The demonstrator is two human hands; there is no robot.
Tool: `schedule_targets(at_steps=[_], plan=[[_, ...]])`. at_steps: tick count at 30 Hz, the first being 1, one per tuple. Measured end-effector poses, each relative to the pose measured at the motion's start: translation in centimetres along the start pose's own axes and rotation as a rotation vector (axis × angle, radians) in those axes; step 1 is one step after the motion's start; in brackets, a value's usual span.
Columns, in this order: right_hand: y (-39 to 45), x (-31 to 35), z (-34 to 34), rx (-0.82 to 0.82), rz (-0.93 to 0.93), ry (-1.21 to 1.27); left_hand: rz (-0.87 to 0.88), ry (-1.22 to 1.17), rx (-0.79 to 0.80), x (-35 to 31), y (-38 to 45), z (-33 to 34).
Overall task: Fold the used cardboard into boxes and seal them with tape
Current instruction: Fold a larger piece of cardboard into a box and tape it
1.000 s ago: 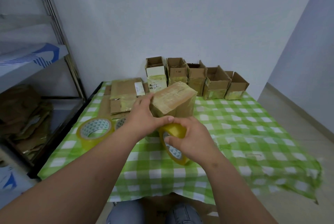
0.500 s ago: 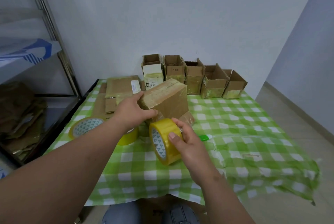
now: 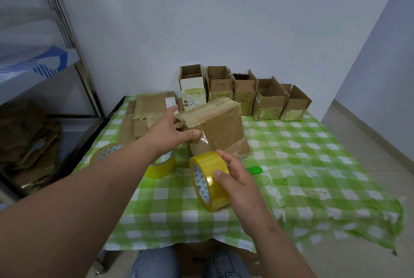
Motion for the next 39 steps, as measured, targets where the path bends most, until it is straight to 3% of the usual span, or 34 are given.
schedule_targets(at_steps=[6, 12, 15, 18, 20, 22, 25, 28, 33, 39], plan=[[0.2, 0.2, -0.3, 0.023, 0.027, -0.003, -0.045, -0.062, -0.328, 1.5, -1.3, 1.6], [0.4, 0.0, -0.8, 0.05, 0.01, 0.002, -0.129, -0.345, -0.154, 2.4, -2.6, 3.0], [0.3, -0.1, -1.6, 0.067, -0.003, -0.003, -0.195, -0.46, -0.146, 3.3, -2.8, 3.4], [0.5, 0.1, -2.7, -0.029, 0.02, 0.003, -0.239, -0.56, -0.133, 3.7, -3.1, 3.8], [1.3, -0.8, -3.7, -0.157, 0.037, -0.176, -0.258, -0.614, -0.134, 3.7, -3.4, 4.0], [2.5, -1.7, -4.6, -0.223, 0.008, -0.614, -0.259, -0.646, -0.132, 3.7, -3.7, 4.0], [3.4, -2.9, -5.0, -0.048, 0.068, -1.172, -0.259, -0.668, -0.139, 3.8, -3.9, 4.1], [3.7, -3.7, -5.3, -0.023, 0.091, -1.31, -0.262, -0.687, -0.16, 3.9, -4.1, 4.3], [4.2, -4.0, -6.1, -0.103, 0.101, -1.283, -0.262, -0.735, -0.189, 3.9, -4.2, 4.6], [3.9, -0.1, -6.2, -0.207, -0.072, -0.781, -0.259, -0.756, -0.225, 3.5, -4.5, 5.1]])
Point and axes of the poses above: each hand's wrist, its own y-axis towards the middle knuckle, its own z-axis out of the palm, x = y × z, the point moved 2 cm from there along y, towards the middle knuckle, and after that the axes turned 10 degrees about -y, right-handed, at the moved point
